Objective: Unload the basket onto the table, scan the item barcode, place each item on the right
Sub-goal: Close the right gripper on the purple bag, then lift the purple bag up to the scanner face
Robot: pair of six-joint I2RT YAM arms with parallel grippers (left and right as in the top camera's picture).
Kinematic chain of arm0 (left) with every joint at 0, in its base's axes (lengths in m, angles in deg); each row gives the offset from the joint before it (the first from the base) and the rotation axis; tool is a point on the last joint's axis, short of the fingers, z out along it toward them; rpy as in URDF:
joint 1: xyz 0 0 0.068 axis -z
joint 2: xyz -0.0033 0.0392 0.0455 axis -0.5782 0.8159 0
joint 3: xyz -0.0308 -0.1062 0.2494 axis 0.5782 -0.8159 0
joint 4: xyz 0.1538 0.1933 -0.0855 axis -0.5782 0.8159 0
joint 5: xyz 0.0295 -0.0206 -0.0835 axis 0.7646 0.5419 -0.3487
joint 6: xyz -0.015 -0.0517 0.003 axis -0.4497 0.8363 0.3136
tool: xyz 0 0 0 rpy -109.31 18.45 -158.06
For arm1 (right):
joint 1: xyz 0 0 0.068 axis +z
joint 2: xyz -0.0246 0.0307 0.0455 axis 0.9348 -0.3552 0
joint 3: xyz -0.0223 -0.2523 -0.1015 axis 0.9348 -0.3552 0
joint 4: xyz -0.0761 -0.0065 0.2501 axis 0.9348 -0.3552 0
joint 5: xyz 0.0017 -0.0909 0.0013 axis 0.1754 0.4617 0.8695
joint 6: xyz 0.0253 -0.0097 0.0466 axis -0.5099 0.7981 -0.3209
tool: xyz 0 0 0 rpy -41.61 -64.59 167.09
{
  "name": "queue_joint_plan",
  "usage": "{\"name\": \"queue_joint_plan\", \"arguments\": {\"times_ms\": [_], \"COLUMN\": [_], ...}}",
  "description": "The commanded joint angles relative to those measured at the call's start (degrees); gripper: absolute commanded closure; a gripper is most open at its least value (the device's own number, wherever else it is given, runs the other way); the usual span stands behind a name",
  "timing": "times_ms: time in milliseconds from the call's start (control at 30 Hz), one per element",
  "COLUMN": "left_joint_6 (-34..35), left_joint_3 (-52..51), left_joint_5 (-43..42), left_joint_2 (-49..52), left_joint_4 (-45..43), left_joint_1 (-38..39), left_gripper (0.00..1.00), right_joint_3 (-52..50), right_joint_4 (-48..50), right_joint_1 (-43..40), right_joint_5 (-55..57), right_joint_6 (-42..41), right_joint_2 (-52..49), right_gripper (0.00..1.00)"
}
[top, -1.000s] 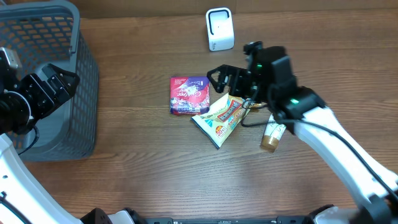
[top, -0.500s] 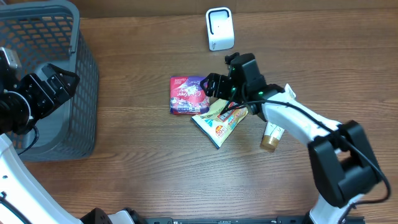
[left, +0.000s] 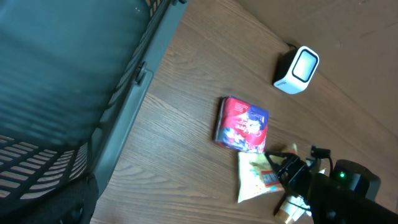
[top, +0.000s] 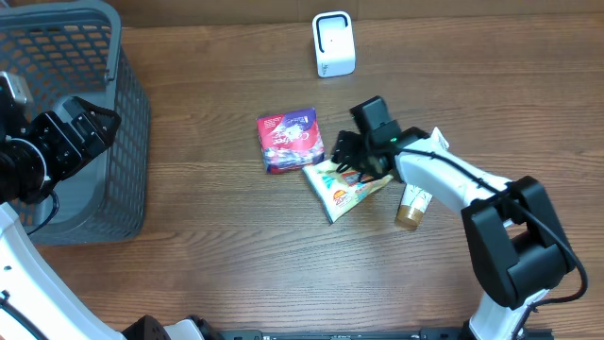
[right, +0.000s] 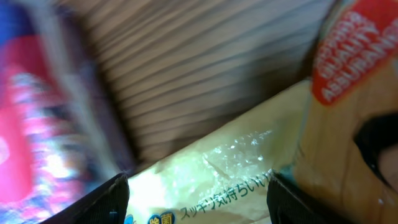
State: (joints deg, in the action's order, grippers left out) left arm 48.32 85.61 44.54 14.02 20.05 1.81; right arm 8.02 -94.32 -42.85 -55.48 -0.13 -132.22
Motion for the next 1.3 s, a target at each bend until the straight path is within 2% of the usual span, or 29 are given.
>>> {"name": "queue_joint_plan", "arguments": {"times_ms": [0,167,333,533,700,900,1033,1167,1267], "left_joint_6": [0.42,0.42,0.42,0.42,0.42,0.42,0.42,0.42,0.42], "left_joint_3": [-0.39,-0.37,-0.37,-0.37,-0.37,-0.39,-0.39,-0.37,-0.37], "left_joint_5": [-0.52,-0.52,-0.52,-0.52,-0.52,-0.52,-0.52,-0.52,-0.52], "left_joint_2": [0.13,0.13,0.13,0.13,0.13,0.13,0.13,0.13,0.13], "left_joint_4": [-0.09,-0.09,-0.09,-0.09,-0.09,-0.09,-0.09,-0.09,-0.09], "left_joint_1": [-0.22,-0.22,-0.22,-0.22,-0.22,-0.22,-0.22,-0.22,-0.22], "left_gripper": [0.00,0.00,0.00,0.00,0.00,0.00,0.00,0.00,0.00], "right_joint_3": [3.08,9.42,16.63,17.16,16.33,16.33,16.33,16.33,16.33], "right_joint_4": [-3.93,-10.23,-16.17,-8.79,-0.72,3.02,2.95,2.51,1.77], "right_joint_1": [-4.42,-7.39,-6.88,-4.11,-0.20,1.79,1.77,1.95,2.03], "right_joint_5": [4.37,-3.45,-7.39,-10.84,-11.89,-10.78,-8.13,-8.22,-8.07], "right_joint_6": [-0.28,11.56,21.18,23.04,23.04,19.76,19.58,19.45,19.32], "right_joint_2": [-0.44,0.87,1.62,0.94,-4.59,-10.95,-11.85,-11.87,-11.87], "right_gripper": [0.27,0.18,0.14,0.00,0.02,0.16,0.34,0.60,0.93]}}
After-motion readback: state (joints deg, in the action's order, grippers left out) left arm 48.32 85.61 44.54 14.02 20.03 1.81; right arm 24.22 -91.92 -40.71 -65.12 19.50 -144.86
